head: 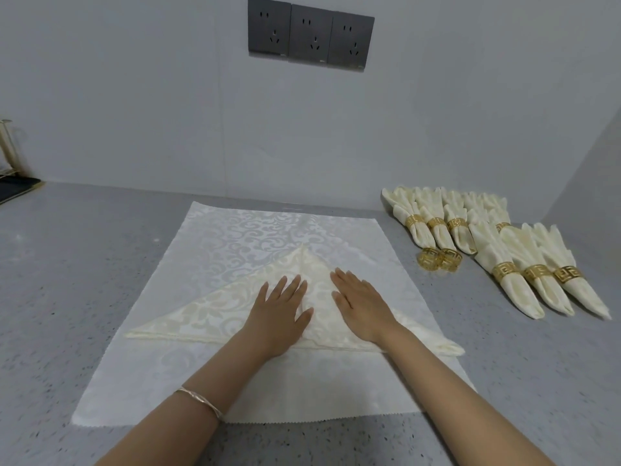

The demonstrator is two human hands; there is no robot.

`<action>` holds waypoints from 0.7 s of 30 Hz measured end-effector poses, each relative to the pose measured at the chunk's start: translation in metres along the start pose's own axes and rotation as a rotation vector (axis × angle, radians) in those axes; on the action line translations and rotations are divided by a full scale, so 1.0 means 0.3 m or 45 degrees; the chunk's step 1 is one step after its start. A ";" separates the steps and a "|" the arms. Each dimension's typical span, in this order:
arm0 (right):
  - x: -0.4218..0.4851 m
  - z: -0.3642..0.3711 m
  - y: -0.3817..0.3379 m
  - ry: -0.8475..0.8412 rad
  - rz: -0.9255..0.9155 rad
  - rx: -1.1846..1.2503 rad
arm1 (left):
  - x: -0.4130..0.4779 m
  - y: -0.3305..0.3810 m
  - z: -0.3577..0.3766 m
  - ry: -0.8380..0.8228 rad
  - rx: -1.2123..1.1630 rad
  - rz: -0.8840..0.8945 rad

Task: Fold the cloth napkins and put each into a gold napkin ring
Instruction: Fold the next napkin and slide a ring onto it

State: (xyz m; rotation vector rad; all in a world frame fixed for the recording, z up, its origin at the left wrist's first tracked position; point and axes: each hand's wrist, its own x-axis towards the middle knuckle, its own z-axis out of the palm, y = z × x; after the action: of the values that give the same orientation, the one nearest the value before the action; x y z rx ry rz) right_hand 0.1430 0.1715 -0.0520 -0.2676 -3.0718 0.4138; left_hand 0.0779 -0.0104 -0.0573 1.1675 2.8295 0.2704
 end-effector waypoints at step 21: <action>-0.357 -0.103 0.146 -0.114 -0.168 0.043 | -0.151 0.084 -0.006 0.018 -0.167 -0.030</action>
State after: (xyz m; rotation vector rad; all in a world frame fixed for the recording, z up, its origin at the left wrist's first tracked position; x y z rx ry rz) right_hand 0.2574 0.2026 -0.0346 -0.0455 -3.1417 0.4834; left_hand 0.1273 -0.0251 -0.0508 1.1099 2.7869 0.4572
